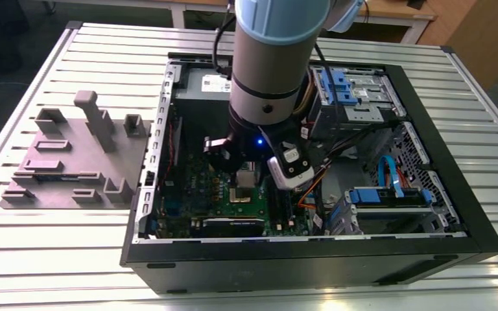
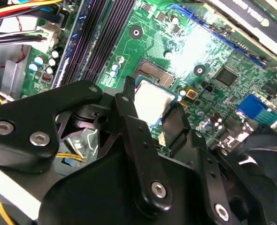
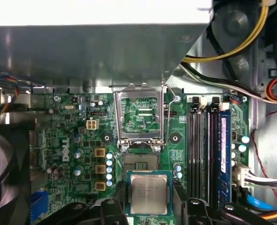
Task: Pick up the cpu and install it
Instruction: 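Place the cpu into insertion slot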
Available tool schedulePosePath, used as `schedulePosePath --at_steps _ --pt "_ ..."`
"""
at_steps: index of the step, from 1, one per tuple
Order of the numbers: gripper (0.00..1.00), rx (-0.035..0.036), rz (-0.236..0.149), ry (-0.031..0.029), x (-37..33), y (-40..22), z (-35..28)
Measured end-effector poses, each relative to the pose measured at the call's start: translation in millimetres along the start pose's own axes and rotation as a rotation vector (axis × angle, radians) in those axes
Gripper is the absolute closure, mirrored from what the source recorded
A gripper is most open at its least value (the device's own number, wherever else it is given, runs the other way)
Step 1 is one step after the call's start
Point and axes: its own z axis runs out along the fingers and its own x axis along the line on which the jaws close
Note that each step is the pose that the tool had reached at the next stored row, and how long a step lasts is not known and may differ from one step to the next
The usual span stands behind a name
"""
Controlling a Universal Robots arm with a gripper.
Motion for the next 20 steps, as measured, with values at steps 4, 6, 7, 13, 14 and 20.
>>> schedulePosePath --at_steps 4,6,7,13,14,20 --pt "0.53 0.0000 0.000 0.0000 0.0 -0.3 7.3" --pt "0.53 0.0004 0.000 0.0002 0.0 -2.3 9.0" --pt "0.53 0.0008 0.000 0.0001 0.0 -3.1 9.5" --pt "0.53 0.0034 0.000 0.0014 2.0 -3.7 16.0" --pt "0.53 0.0034 0.000 0.0014 2.8 -3.7 17.8" --pt "0.53 0.0034 -0.001 0.0014 3.5 -3.8 27.6"
